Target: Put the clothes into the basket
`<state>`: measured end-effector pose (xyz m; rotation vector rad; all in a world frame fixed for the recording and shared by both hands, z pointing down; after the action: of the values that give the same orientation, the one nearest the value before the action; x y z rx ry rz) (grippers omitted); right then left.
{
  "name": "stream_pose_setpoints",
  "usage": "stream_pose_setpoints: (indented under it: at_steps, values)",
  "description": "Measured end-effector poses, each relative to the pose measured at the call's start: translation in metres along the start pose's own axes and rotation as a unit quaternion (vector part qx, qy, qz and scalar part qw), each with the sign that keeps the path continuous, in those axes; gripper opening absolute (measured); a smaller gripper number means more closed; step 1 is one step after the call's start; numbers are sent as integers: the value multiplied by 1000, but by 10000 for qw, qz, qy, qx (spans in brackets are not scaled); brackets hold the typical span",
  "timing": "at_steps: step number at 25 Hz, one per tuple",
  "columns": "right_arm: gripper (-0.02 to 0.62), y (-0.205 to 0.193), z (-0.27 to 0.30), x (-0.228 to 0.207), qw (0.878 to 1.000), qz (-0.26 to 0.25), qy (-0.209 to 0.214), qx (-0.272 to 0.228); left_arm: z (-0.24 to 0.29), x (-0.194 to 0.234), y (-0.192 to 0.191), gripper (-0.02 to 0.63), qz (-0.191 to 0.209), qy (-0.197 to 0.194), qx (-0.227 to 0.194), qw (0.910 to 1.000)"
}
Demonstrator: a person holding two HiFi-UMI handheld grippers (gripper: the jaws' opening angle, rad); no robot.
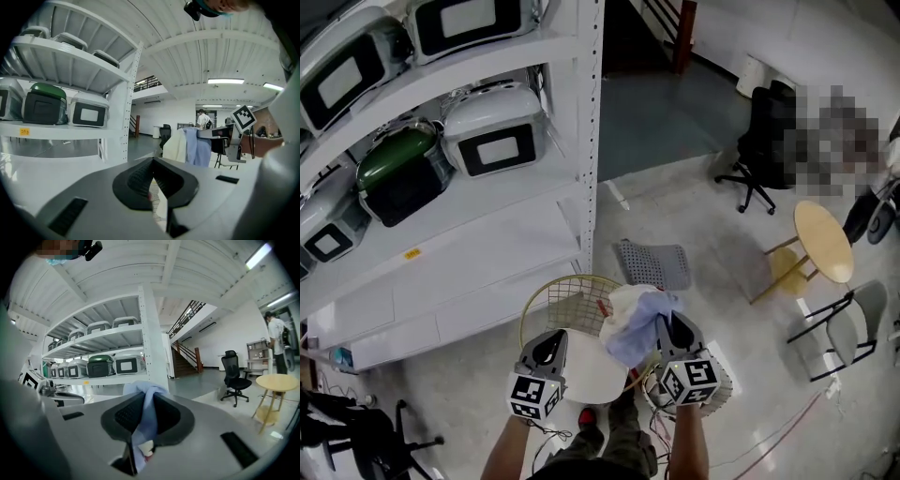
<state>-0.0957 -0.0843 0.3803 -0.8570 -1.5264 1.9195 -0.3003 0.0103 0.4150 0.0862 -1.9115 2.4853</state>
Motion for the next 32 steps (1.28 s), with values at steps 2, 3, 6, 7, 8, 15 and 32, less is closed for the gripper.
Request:
stream_pose_setpoints:
  at_steps: [2, 3, 6, 7, 8, 15, 32]
  values:
    - [77, 0, -19, -3, 9998, -16, -176, -31, -1, -11, -1, 0, 31, -162, -5, 9999]
    - [77, -1, -28, -5, 9996, -24, -264, -45, -1, -17, -2, 0, 43, -243, -6, 9997]
    - [75, -4, -57, -13, 9985, -33, -546, -87, 0, -37, -5, 0, 87, -494, 1, 9987]
    - [75, -4, -67, -17, 9979, -32, -646, -102, 1, -45, -6, 0, 107, -589, 1, 9982]
    - [75, -5, -78, -20, 9971, -26, -747, -116, 2, -54, -7, 0, 127, -689, 3, 9975]
    - [75, -22, -154, -48, 9893, 60, -1454, -111, 12, -125, -19, 1, 246, -1429, 108, 9894]
    - [75, -71, -323, -132, 9692, 379, -2434, 49, 22, -314, -48, 0, 426, -2435, 497, 9677]
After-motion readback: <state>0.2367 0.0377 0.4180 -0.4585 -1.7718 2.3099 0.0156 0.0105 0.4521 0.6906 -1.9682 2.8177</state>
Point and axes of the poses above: the fingertips, and each gripper's own axes: z forward along the fingers, x to its left, y out of its top, the point moved 1 cm from there along -z, backward along the fingers, and after that the axes turned 11 degrees about y, right-handed, at the moved point
